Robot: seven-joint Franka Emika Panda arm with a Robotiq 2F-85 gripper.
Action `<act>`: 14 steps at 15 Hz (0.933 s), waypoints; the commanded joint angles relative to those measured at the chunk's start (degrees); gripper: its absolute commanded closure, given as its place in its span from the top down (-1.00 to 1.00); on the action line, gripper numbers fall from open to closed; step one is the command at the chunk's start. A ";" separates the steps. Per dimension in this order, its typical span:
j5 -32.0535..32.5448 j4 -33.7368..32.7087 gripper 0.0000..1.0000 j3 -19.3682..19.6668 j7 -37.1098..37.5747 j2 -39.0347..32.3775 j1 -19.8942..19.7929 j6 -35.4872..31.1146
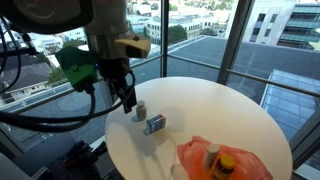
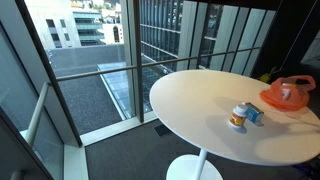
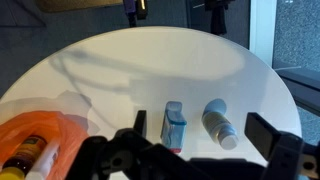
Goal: Pick up the mentos container from the table and put it in the orange plastic bag, pick up the longest white container from the orange plastic bag and put it on the table, pick up the white medicine bottle from the table and put it in the orange plastic bag
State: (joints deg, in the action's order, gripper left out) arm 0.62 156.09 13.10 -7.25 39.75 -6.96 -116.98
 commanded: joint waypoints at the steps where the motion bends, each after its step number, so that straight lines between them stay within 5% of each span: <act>1: -0.55 -0.09 1.00 -0.74 -0.46 -0.12 -0.78 0.11; 14: -2.69 -5.05 1.00 -5.54 6.22 -7.63 0.63 -3.43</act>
State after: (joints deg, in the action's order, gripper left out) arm -0.71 154.74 9.41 -4.09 37.15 -6.79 -119.28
